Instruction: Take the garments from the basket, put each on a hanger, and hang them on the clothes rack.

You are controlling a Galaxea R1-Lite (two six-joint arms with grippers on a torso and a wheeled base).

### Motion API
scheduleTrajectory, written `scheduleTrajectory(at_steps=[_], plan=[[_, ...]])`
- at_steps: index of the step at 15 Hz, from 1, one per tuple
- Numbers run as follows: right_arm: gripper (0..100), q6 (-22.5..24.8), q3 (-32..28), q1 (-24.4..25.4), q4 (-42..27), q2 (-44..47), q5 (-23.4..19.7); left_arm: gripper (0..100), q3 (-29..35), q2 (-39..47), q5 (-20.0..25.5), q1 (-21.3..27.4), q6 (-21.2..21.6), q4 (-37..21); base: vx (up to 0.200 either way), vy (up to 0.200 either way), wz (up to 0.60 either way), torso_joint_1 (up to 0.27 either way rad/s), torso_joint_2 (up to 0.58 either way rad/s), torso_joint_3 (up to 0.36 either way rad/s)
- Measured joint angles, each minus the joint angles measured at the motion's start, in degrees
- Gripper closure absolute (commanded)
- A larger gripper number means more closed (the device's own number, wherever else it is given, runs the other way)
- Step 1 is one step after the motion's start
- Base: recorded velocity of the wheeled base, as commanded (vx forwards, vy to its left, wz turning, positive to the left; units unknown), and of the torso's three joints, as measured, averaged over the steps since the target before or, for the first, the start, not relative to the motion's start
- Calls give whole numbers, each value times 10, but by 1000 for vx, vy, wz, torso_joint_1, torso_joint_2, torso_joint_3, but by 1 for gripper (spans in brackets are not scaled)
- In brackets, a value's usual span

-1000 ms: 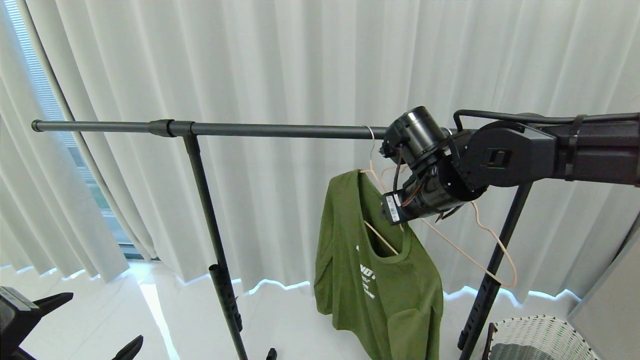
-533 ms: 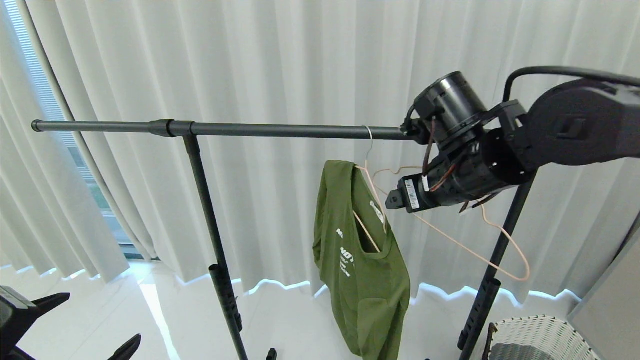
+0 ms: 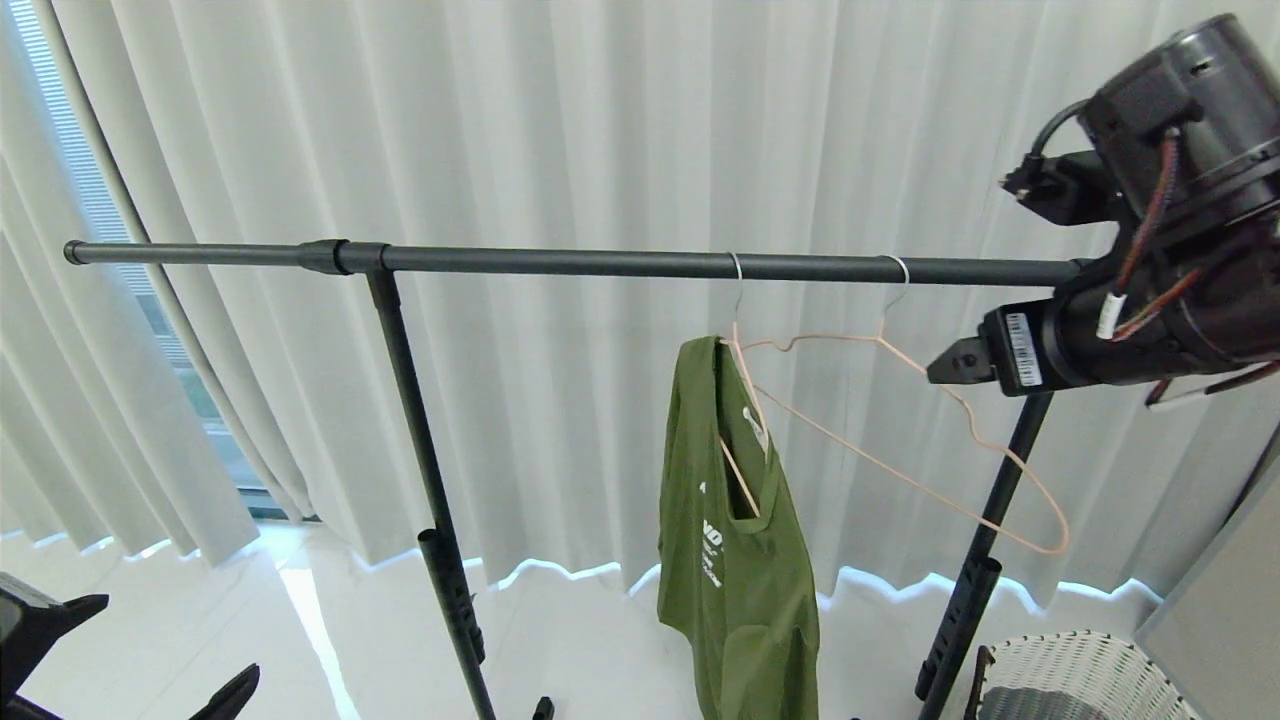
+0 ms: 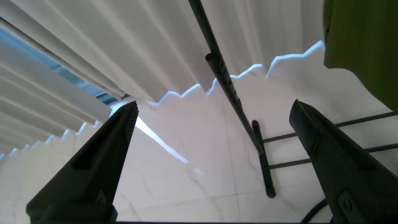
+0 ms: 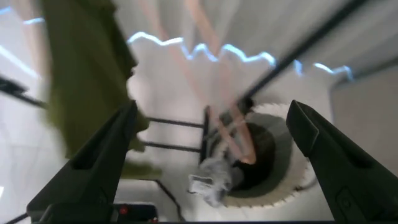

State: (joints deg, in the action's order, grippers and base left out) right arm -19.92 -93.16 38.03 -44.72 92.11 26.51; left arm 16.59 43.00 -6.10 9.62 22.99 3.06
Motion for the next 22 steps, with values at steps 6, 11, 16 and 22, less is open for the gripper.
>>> scheduleTrajectory(at_steps=[6,11,16,22], plan=[[0,141,161,-138,105,-121,-83,0,-10,-13,0,-7,1,0,-200,0,0,6,-1,2],[0,218,355,-223,310,-195,-100,0,-15,-19,0,-8,0,0,-200,0,0,-2,0,6],[0,283,474,-271,413,-217,-97,0,-32,-34,0,-8,0,0,0,0,0,0,0,0],[0,297,529,-292,423,-236,-97,0,-45,-52,0,-23,0,0,0,0,0,-29,77,46]])
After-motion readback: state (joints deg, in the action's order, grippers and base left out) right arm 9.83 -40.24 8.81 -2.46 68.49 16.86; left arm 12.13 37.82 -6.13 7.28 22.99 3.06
